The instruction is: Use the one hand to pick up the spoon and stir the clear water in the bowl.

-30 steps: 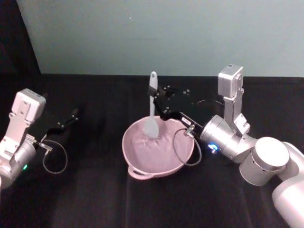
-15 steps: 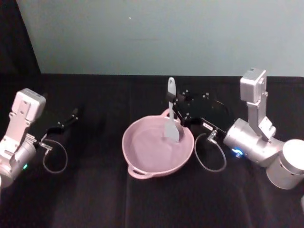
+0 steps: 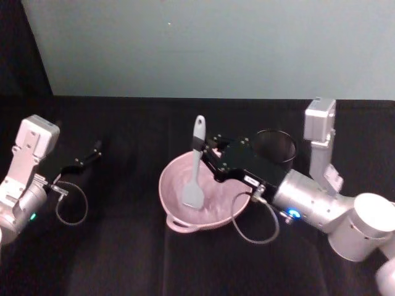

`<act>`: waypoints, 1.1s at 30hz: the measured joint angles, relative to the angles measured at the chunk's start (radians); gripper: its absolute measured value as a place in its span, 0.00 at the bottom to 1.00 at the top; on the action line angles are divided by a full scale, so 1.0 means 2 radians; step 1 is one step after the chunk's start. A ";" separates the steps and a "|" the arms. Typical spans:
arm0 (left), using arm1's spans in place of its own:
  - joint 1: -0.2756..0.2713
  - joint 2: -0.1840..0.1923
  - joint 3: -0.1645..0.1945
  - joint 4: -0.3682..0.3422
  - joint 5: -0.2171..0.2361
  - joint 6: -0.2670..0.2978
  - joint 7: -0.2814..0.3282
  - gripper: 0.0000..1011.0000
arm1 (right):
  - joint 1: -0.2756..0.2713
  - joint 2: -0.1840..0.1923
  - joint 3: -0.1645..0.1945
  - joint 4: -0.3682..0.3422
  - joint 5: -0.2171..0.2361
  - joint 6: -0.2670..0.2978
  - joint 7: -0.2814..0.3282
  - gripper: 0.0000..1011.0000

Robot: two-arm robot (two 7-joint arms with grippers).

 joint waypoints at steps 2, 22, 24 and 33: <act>0.000 0.000 0.000 0.000 0.000 0.000 0.000 1.00 | 0.011 -0.015 -0.005 0.020 -0.007 -0.013 -0.005 0.12; 0.000 0.000 0.000 0.000 0.000 0.000 0.000 1.00 | 0.036 -0.028 0.027 0.077 -0.091 -0.067 -0.069 0.12; 0.000 0.000 0.000 0.000 0.000 0.000 0.000 1.00 | 0.027 -0.021 0.031 0.063 -0.084 -0.056 -0.062 0.12; 0.000 0.000 0.000 0.000 0.000 0.000 0.000 1.00 | -0.019 0.004 0.036 -0.007 -0.027 0.001 -0.019 0.12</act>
